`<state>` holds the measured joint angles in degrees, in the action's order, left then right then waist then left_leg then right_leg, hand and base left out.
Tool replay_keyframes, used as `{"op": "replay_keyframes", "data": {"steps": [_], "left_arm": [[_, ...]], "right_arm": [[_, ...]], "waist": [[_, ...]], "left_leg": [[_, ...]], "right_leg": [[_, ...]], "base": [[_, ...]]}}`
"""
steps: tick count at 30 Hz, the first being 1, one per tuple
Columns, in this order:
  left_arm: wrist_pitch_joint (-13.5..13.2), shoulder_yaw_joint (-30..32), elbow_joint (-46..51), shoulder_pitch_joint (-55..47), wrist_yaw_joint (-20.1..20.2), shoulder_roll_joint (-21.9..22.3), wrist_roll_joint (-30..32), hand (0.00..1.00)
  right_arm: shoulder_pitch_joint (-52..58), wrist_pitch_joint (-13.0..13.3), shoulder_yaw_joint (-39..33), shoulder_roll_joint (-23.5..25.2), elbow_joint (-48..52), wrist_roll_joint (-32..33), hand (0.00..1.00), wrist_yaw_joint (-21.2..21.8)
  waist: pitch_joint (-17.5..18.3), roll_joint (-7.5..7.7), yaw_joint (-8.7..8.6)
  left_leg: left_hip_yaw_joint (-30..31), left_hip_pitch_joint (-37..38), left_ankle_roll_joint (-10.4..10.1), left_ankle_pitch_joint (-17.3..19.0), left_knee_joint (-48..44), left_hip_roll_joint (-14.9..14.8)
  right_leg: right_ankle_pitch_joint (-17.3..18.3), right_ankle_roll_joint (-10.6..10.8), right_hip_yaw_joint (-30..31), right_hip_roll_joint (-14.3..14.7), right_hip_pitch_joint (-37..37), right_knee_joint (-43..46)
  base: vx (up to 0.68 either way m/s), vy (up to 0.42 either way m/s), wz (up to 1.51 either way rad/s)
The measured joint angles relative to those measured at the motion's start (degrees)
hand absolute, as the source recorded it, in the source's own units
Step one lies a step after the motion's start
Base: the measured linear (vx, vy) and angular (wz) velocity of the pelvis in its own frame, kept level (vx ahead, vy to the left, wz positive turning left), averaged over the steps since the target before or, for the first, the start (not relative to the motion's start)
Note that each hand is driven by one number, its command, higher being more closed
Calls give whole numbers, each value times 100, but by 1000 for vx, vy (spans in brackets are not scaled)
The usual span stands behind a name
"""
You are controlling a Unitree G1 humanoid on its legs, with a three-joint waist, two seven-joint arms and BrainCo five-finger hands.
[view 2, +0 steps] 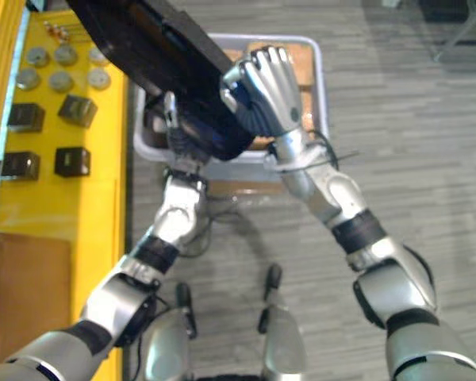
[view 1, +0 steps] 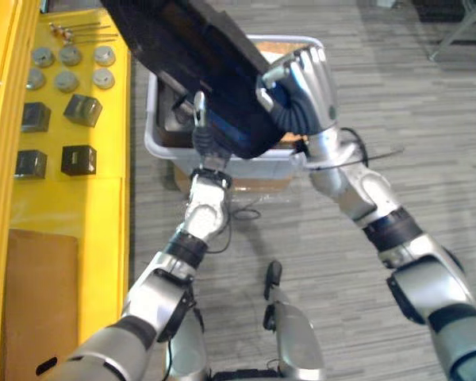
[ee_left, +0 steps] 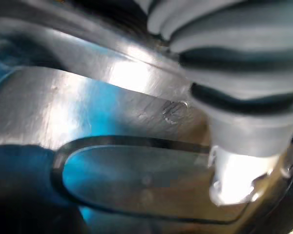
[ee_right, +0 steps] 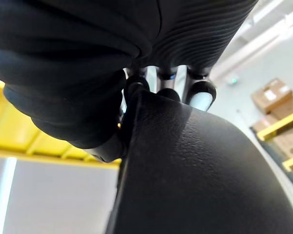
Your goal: Walk over and take plastic housings, then place them on the shelf
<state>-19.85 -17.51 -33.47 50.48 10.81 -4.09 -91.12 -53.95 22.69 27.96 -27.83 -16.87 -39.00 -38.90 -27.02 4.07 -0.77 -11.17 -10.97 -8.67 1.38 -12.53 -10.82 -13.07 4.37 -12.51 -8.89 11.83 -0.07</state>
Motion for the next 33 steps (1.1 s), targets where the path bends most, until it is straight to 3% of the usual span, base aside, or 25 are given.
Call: {"op": "replay_keyframes", "data": {"steps": [9,10,14,19,27,33], "left_arm": [[5,5,91,-179,-494,-42,849,100],[20,3,95,-195,-596,-71,1059,100],[153,-64,345,-348,-949,-281,1767,100],[369,-124,352,-412,-1220,-495,2228,100],[511,-76,353,-594,-1484,-680,2968,100],[610,69,456,-603,-2153,-676,4067,100]], "right_arm": [[185,-4,26,-4,2,-2,100,-1],[202,-13,23,-2,-20,-2,0,-1],[218,-53,19,3,-33,-2,0,13],[242,-132,33,12,-168,10,0,257],[291,-200,137,72,-416,51,0,279],[358,-434,122,77,-491,245,0,504]], "waist": [[0,1,-11],[0,1,-8],[1,1,-9],[1,2,0],[31,52,15],[32,52,58]], "left_leg": [[3,-2,1,1,14,3],[7,-3,2,1,14,5],[7,-1,2,1,11,8],[12,-1,2,0,2,9],[86,1,3,0,-6,16],[118,12,3,0,-8,18]], "right_leg": [[0,0,-7,-1,1,-1],[-1,-1,-8,-2,1,-1],[0,0,-6,-4,0,-1],[-1,-1,-9,-5,-5,0],[-2,-2,-29,-4,-56,-11],[-5,0,-54,-1,-107,-48]], "base": [[0,0,0],[0,0,0],[0,0,0],[0,0,0],[0,0,3],[-1,2,2]]}}
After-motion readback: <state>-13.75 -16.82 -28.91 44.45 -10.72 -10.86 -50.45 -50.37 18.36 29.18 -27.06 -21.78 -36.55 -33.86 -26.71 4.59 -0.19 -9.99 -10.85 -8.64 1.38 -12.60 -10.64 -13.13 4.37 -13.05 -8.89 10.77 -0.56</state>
